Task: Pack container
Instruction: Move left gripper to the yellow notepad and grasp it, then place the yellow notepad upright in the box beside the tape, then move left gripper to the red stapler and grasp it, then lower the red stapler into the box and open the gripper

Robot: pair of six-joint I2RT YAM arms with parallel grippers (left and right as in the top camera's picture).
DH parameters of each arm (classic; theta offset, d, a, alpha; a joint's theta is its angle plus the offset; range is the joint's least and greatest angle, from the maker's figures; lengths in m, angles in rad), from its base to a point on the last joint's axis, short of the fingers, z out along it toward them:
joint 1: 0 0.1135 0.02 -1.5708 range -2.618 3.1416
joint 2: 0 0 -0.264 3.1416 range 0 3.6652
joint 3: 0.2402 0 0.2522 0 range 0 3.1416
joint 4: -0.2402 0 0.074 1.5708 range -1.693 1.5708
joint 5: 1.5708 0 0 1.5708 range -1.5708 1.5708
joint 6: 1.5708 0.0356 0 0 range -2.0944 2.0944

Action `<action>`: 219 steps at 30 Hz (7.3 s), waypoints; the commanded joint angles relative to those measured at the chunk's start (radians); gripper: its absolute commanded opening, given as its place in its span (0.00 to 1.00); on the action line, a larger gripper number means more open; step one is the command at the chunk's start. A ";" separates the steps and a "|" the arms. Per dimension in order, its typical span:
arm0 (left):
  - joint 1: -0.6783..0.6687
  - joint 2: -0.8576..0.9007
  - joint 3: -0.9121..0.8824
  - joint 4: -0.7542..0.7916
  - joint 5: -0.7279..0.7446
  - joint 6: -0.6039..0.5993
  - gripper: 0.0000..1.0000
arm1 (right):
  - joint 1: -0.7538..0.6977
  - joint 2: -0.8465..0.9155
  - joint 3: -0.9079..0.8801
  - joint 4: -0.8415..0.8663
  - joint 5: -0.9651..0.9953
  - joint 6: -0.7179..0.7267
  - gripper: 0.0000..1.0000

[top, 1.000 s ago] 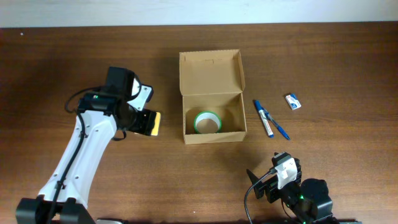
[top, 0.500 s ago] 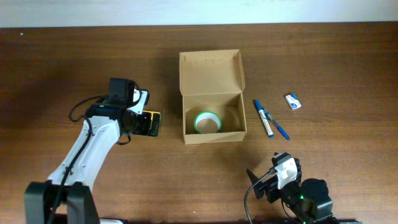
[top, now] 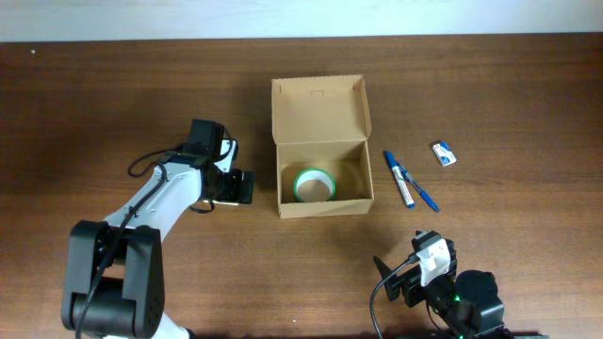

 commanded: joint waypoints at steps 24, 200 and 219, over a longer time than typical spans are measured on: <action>-0.002 0.089 -0.008 0.047 -0.112 -0.017 0.70 | 0.006 -0.008 -0.005 -0.001 -0.009 -0.006 0.99; -0.430 0.183 0.794 -0.502 0.063 0.919 0.02 | 0.006 -0.008 -0.005 -0.001 -0.009 -0.006 0.99; -0.404 0.293 0.794 -0.380 0.042 1.014 0.02 | 0.006 -0.008 -0.005 -0.001 -0.009 -0.006 0.99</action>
